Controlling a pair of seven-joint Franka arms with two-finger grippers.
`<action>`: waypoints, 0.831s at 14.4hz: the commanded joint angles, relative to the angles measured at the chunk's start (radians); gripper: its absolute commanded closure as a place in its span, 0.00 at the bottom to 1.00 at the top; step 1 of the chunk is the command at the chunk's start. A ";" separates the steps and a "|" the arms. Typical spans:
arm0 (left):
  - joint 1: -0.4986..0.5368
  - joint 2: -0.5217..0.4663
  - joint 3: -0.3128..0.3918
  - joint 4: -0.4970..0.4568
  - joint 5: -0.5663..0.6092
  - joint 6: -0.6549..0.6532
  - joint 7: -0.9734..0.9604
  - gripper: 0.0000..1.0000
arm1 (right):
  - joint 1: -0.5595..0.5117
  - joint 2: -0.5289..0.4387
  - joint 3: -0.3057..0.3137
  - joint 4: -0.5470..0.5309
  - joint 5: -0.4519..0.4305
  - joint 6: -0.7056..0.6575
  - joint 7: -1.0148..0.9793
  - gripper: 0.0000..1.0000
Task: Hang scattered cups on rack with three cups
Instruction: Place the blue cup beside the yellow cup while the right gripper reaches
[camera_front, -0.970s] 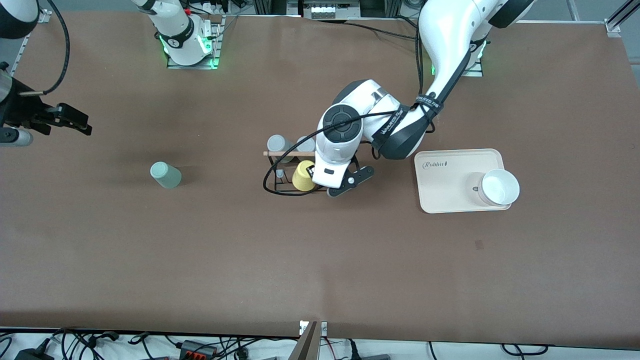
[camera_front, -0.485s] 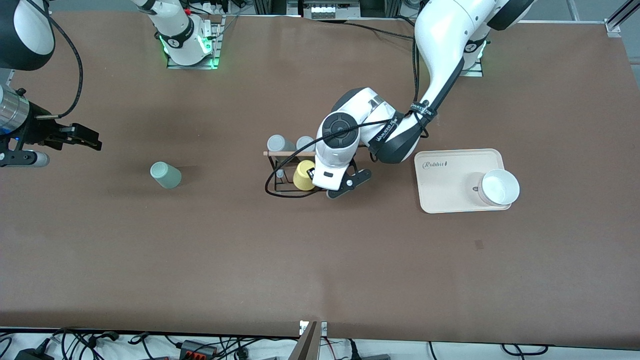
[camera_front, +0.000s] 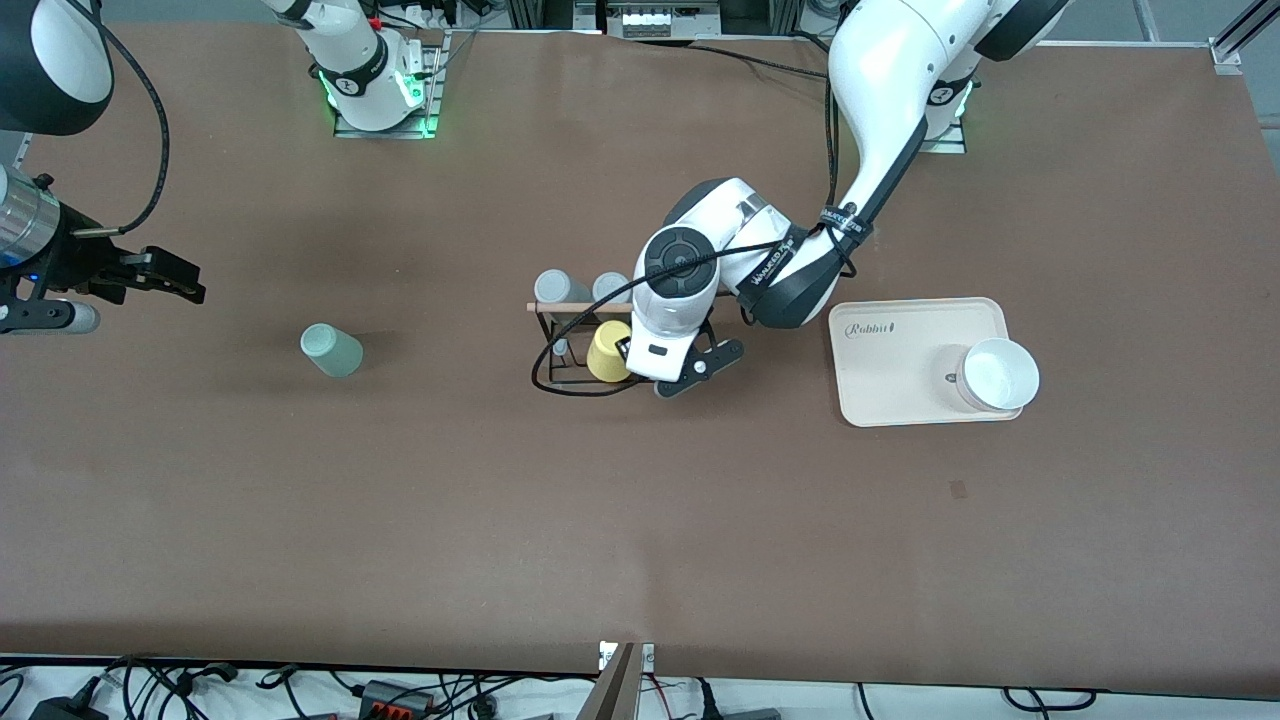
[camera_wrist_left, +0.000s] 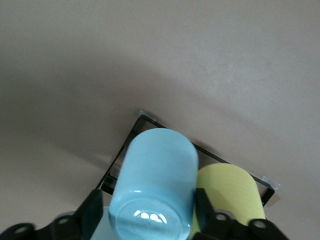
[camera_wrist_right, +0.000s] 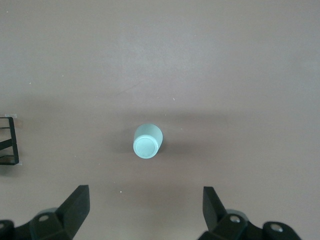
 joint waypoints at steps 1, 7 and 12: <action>0.030 -0.049 0.004 -0.026 0.019 -0.007 0.000 0.00 | 0.011 -0.002 0.003 0.002 0.016 0.003 0.003 0.00; 0.139 -0.182 0.005 -0.023 0.088 -0.158 0.005 0.00 | 0.054 0.081 0.001 0.003 0.004 -0.007 -0.010 0.00; 0.280 -0.311 -0.007 -0.032 0.085 -0.249 0.207 0.00 | 0.078 0.145 0.001 -0.010 -0.009 0.064 0.003 0.00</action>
